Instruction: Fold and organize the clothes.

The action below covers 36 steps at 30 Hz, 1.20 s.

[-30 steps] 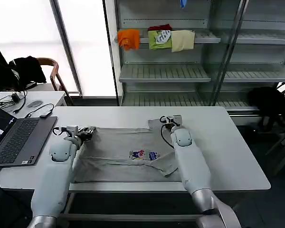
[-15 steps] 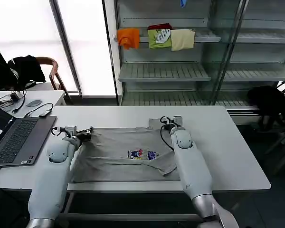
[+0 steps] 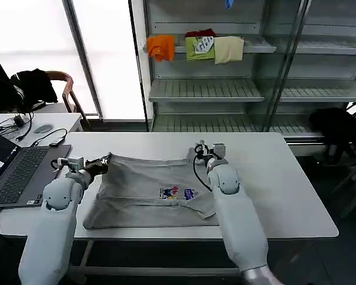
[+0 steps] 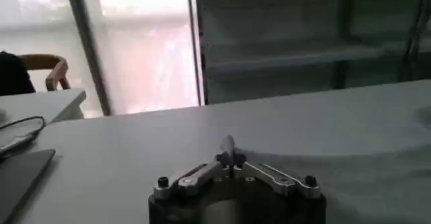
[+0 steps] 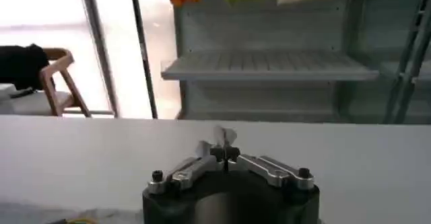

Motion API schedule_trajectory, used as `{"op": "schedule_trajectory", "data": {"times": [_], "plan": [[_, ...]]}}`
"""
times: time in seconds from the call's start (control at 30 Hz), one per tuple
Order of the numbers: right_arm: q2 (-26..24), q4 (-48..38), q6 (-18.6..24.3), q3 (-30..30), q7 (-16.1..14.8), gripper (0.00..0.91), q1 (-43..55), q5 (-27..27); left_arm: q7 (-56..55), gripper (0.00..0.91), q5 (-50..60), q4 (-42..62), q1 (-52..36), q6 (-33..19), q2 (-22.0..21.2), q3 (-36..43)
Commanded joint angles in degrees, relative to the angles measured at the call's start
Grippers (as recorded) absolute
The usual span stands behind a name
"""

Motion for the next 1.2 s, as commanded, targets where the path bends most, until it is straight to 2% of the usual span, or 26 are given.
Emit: {"op": "schedule_trajectory", "data": {"times": [0.03, 0.43, 0.6, 1.2], "plan": [[-7.0, 15.7, -0.6, -0.5, 0.5, 0.0, -11.1, 2.2, 0.8, 0.01, -5.4, -10.4, 9.7, -0.1, 1.2, -2.3], [-11.0, 29.3, -0.5, 4.4, -0.1, 0.0, -26.6, 5.6, 2.5, 0.01, -9.4, -16.0, 18.6, -1.0, 1.8, -6.0], [-11.0, 33.5, -0.5, 4.6, -0.6, 0.0, -31.1, 5.5, 3.1, 0.01, -10.8, -18.2, 21.3, -1.2, 2.2, -7.7], [-11.0, 36.9, -0.5, 5.1, 0.0, 0.0, -34.2, 5.4, 3.5, 0.01, -11.0, -19.2, 24.0, -1.8, 2.7, -9.4]]}}
